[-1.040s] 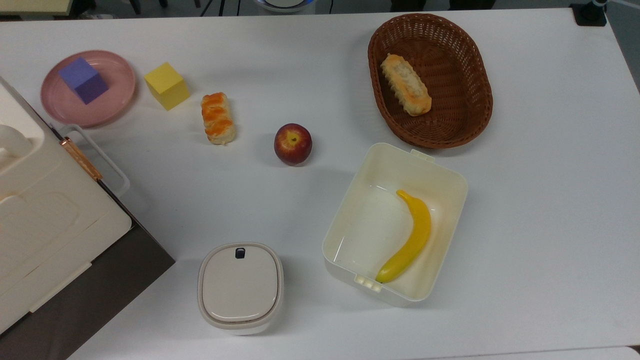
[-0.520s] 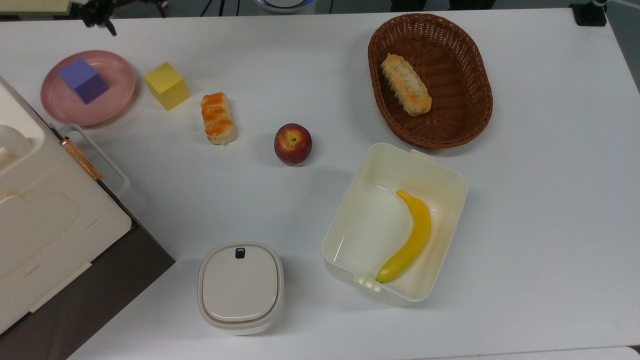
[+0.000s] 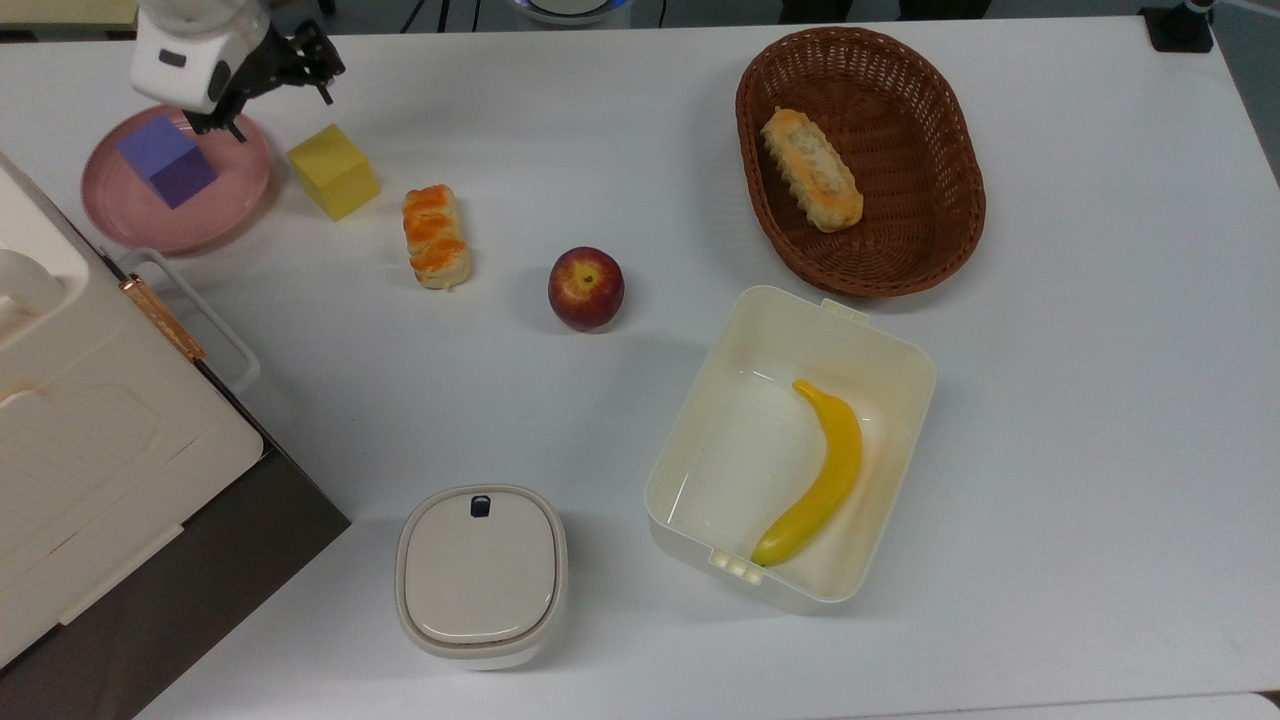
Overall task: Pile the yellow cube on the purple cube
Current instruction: 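Lower the open gripper around the yellow cube and close it, then lift the yellow cube and carry it over the purple cube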
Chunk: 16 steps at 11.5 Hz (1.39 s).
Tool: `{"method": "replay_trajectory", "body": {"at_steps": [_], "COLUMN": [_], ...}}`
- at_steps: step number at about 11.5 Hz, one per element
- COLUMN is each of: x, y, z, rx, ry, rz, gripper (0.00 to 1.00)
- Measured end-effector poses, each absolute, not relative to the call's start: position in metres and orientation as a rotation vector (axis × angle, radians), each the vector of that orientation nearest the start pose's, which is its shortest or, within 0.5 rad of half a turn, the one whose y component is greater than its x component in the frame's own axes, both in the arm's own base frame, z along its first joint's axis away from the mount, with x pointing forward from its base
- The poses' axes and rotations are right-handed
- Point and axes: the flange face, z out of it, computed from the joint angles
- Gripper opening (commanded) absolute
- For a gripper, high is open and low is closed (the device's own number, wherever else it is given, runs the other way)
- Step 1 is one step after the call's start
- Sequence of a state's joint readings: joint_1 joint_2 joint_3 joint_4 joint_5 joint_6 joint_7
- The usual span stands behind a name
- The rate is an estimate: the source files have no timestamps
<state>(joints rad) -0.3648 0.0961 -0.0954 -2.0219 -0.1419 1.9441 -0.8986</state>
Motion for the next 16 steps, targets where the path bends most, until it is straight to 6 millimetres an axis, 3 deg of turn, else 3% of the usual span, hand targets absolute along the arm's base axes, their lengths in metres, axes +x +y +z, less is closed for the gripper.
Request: {"method": "replay_trajectory", "body": {"at_steps": [3, 7, 10, 13, 16], "x": [0.494, 0.496, 0.498, 0.5, 0.506], "y": [-0.254, -0.253, -0.247, -0.246, -0.249], "z": [0.361, 0.341, 0.329, 0.33, 0.349], "rx": [-2.997, -2.988, -2.997, -3.006, -3.04], "ry": [-0.778, -0.788, -0.772, -0.755, -0.746], "rz": [0.386, 0.396, 0.393, 0.389, 0.341], "gripper": [1.0, 1.0, 0.61, 0.57, 0.57]}}
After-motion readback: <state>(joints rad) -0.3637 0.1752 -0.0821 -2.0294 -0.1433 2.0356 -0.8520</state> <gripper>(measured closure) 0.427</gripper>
